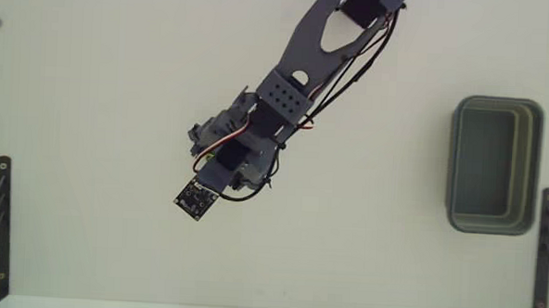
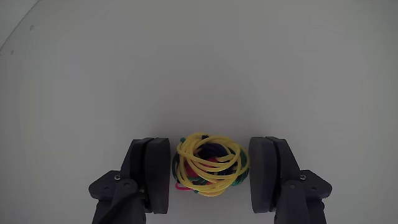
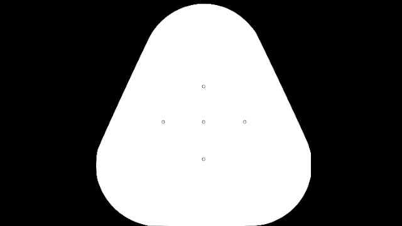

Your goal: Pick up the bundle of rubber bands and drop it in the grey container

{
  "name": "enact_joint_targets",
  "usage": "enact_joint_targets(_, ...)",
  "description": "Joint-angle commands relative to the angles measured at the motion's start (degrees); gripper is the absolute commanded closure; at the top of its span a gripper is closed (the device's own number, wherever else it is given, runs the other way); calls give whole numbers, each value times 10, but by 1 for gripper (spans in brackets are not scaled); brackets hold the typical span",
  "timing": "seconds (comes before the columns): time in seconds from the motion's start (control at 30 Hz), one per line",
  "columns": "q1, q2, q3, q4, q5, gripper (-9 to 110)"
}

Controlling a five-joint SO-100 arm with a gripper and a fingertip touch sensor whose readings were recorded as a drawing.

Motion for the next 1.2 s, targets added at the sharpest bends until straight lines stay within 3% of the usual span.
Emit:
enact_joint_targets(0.0,13,21,-2,-8,0,27)
enact_joint_targets(1.17,13,21,-2,-8,0,36)
